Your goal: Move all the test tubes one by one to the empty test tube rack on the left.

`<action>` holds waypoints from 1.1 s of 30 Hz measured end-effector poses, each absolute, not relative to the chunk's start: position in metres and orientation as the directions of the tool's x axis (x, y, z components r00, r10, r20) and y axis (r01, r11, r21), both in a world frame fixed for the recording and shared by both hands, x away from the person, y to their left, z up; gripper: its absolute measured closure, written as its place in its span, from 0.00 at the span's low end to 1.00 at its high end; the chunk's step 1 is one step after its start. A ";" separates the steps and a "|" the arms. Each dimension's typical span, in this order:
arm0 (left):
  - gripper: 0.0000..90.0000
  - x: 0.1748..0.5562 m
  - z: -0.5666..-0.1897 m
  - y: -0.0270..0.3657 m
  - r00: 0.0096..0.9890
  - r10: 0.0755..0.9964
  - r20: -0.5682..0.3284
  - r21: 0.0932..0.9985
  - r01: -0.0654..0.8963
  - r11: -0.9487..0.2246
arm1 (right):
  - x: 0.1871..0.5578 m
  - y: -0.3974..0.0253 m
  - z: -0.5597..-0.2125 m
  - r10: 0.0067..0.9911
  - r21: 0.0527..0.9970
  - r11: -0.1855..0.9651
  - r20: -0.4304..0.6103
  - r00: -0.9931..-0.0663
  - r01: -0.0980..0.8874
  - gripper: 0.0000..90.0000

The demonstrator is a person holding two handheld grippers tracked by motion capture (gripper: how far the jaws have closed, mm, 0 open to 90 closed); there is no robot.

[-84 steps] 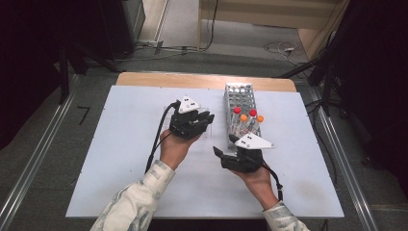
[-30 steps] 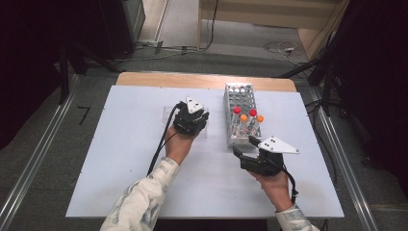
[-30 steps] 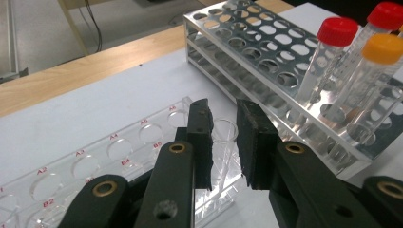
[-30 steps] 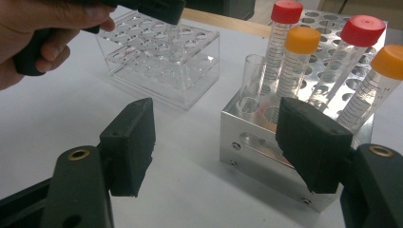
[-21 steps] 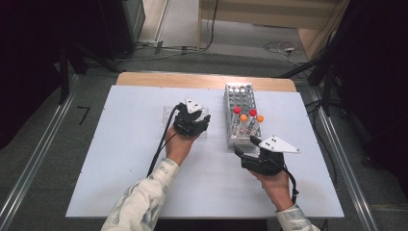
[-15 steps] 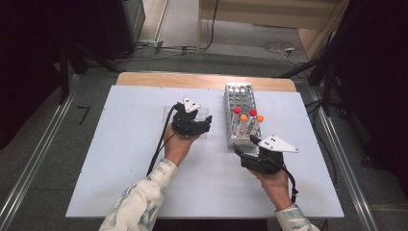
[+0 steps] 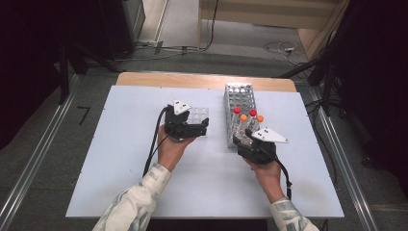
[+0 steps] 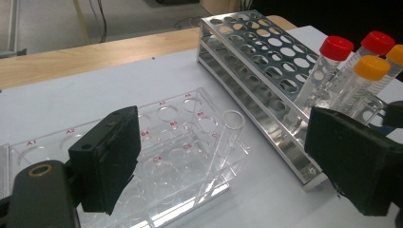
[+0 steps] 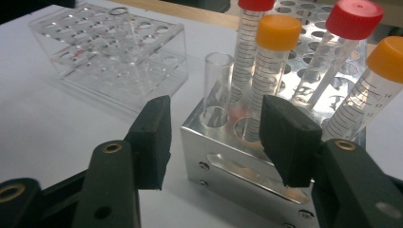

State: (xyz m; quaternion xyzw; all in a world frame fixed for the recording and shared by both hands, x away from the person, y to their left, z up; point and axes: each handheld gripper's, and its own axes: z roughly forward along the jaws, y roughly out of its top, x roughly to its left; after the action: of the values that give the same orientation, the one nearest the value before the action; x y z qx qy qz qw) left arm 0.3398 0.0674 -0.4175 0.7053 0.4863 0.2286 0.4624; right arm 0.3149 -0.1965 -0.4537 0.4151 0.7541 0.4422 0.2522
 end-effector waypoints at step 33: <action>0.12 0.327 -0.405 0.067 0.459 0.876 -0.147 0.891 0.447 -0.084 | 0.318 -0.185 -0.418 0.853 0.928 0.230 -0.047 -0.520 0.293 0.81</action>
State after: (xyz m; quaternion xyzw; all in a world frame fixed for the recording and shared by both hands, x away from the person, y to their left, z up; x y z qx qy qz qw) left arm 0.3274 0.0674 -0.4050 0.7023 0.4711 0.2209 0.4858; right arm 0.3178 -0.1848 -0.4183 0.3935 0.7278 0.4798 0.2918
